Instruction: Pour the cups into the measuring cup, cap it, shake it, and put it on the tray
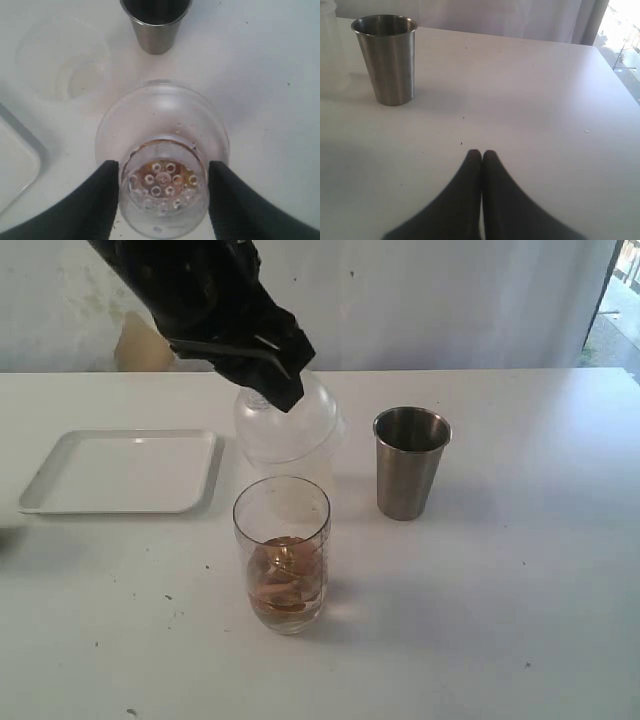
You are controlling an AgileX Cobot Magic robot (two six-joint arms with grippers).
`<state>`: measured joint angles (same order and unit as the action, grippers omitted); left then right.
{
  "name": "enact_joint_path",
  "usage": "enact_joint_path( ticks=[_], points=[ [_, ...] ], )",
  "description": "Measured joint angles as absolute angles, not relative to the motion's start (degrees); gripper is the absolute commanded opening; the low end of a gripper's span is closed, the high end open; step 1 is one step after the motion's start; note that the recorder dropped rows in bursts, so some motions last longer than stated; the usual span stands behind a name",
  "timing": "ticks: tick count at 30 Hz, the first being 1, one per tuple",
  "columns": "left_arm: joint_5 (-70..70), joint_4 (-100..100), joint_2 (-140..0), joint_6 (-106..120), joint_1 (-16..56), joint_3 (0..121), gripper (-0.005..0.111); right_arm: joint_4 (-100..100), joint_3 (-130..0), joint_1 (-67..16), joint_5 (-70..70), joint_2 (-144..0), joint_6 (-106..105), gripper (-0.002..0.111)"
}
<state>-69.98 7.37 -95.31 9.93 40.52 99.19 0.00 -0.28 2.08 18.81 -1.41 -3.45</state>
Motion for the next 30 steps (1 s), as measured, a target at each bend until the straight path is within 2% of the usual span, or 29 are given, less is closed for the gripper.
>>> enact_joint_path(
  ticks=[8, 20, 30],
  points=[
    [-70.0, 6.7, -95.3, 8.8, 40.5, 95.9, 0.000, 0.0, -0.3, 2.1, 18.8, -1.4, -3.5, 0.000],
    [-70.0, -4.9, -90.7, 7.8, 40.5, 91.7, 0.000, 0.0, -0.3, 2.1, 18.8, -1.4, -3.5, 0.000],
    [-70.3, -27.3, -90.3, 8.5, 39.9, 87.3, 0.000, 0.0, -0.3, 2.1, 18.8, -1.4, -3.5, 0.000]
  ],
)
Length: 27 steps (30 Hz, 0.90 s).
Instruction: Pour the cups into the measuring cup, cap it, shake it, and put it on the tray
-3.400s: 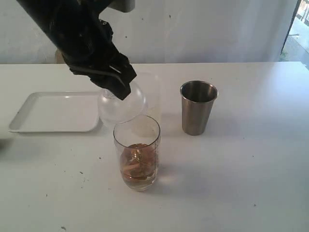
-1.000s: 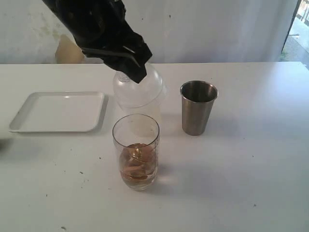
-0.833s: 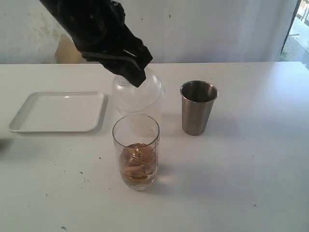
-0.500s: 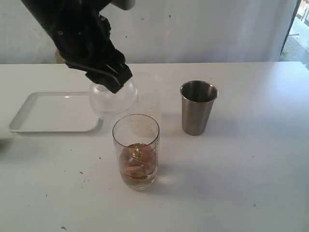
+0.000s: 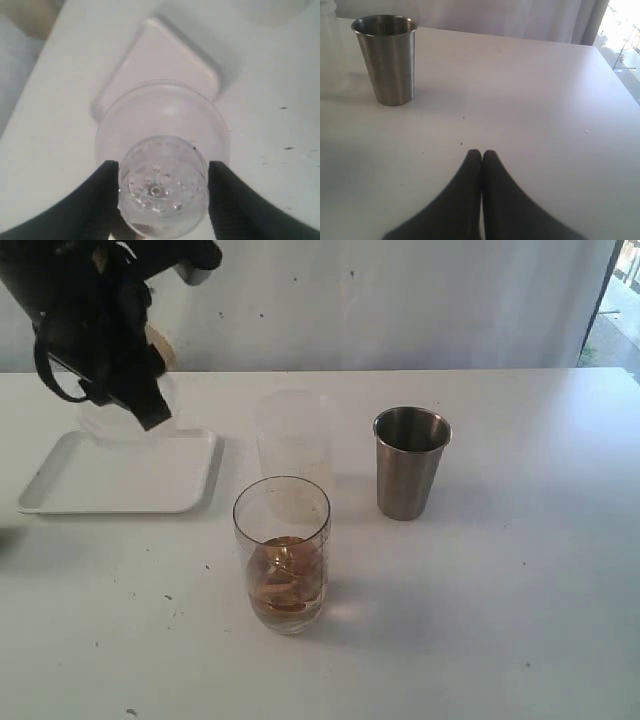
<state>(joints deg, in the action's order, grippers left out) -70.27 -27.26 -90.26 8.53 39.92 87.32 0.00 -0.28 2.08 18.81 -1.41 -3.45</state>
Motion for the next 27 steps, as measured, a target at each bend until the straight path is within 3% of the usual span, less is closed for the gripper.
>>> enact_joint_path(
  ticks=[5, 13, 18, 27],
  points=[
    [-70.2, -36.8, -90.3, 3.8, 36.3, 87.3, 0.000, 0.0, -0.3, 2.1, 18.8, -1.4, -3.5, 0.000],
    [-70.2, -18.2, -90.3, 0.4, 30.1, 85.6, 0.000, 0.0, -0.3, 2.1, 18.8, -1.4, -3.5, 0.000],
    [-70.3, -6.1, -90.3, 3.2, 29.8, 83.0, 0.000, 0.0, -0.3, 2.1, 18.8, -1.4, -3.5, 0.000],
    [-70.5, 0.4, -90.3, 5.1, 37.8, 86.6, 0.000, 0.0, -0.3, 2.1, 18.8, -1.4, -3.0, 0.000]
  ],
)
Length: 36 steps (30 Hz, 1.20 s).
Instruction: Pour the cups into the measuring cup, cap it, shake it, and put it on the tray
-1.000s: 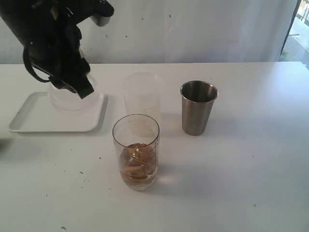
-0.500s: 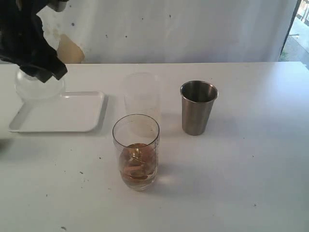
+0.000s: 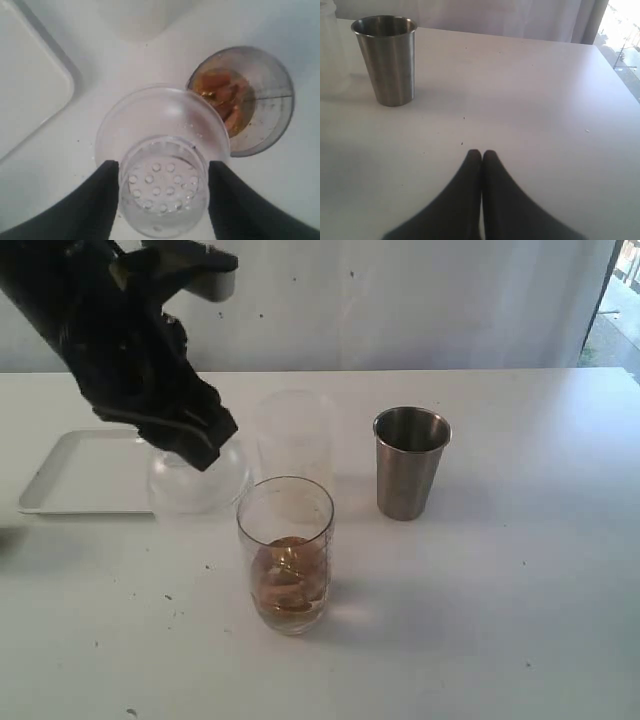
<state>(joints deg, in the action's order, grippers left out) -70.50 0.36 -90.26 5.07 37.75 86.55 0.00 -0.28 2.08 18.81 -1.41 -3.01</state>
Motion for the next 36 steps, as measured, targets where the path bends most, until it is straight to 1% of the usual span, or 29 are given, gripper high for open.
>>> enact_joint_path(
  ticks=[2, 8, 17, 36],
  points=[
    [-70.2, 2.3, -90.3, 5.1, 37.8, 88.8, 0.000, 0.0, -0.3, 2.1, 18.8, -1.4, -3.0, 0.000],
    [-70.2, 5.9, -91.9, 5.7, 38.4, 89.0, 0.000, 0.0, -0.3, 2.1, 18.8, -1.4, -3.0, 0.000],
    [-70.2, 4.8, -95.0, 5.9, 44.5, 92.3, 0.000, 0.0, -0.3, 2.1, 18.8, -1.4, -3.0, 0.000],
    [-70.2, 3.0, -98.0, 5.3, 45.0, 93.0, 0.000, 0.0, -0.3, 2.1, 18.8, -1.4, -3.0, 0.000]
  ],
)
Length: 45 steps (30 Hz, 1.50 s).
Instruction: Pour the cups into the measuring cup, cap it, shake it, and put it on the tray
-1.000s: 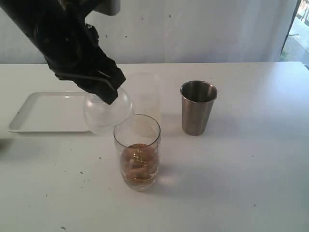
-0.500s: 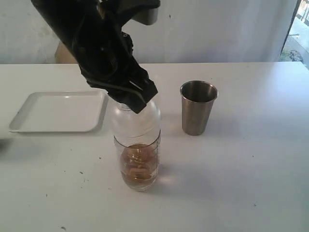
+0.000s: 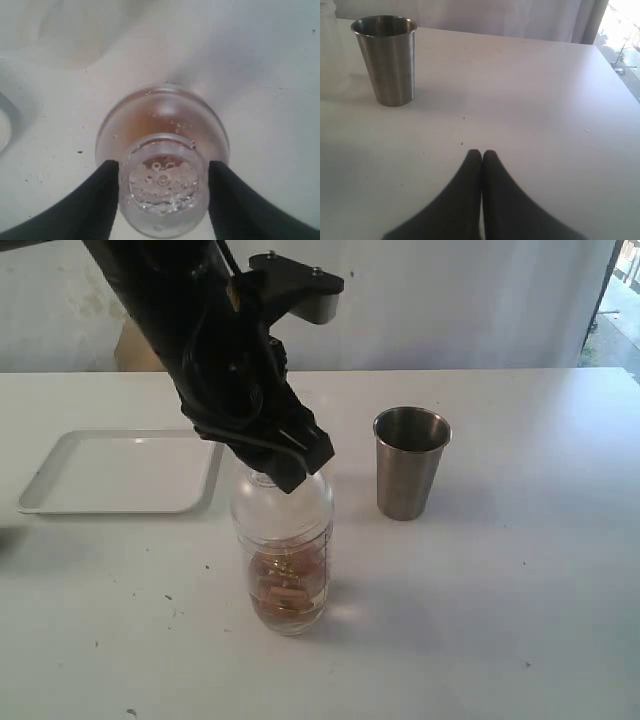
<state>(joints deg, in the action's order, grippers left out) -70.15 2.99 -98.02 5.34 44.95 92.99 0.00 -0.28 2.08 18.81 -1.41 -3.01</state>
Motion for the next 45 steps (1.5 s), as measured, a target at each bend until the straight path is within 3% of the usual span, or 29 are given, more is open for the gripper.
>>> enact_joint_path(
  ticks=[5, 13, 25, 39, 42, 45],
  points=[
    [-70.2, 3.0, -98.0, 6.1, 45.0, 93.0, 0.005, 0.0, -0.3, 2.1, 18.8, -1.4, -3.0, 0.000],
    [-70.2, 3.0, -98.0, 6.1, 45.0, 93.0, 0.049, 0.0, -0.3, 2.1, 18.8, -1.4, -3.0, 0.000],
    [-70.2, 3.0, -98.0, 7.7, 45.0, 93.0, 0.066, 0.0, -0.3, 2.1, 18.8, -1.4, -3.0, 0.000],
    [-68.0, 2.7, -95.2, 9.2, 45.0, 93.0, 0.062, 0.0, -0.3, 2.1, 18.8, -1.4, -3.0, 0.000],
    [-68.0, 2.6, -93.8, 9.2, 45.0, 93.0, 0.045, 0.0, -0.3, 2.1, 18.8, -1.4, -3.0, 0.000],
    [-68.9, 2.5, -92.7, 9.2, 45.0, 93.0, 0.013, 0.0, -0.3, 2.1, 18.8, -1.4, -3.0, 0.000]
  ],
)
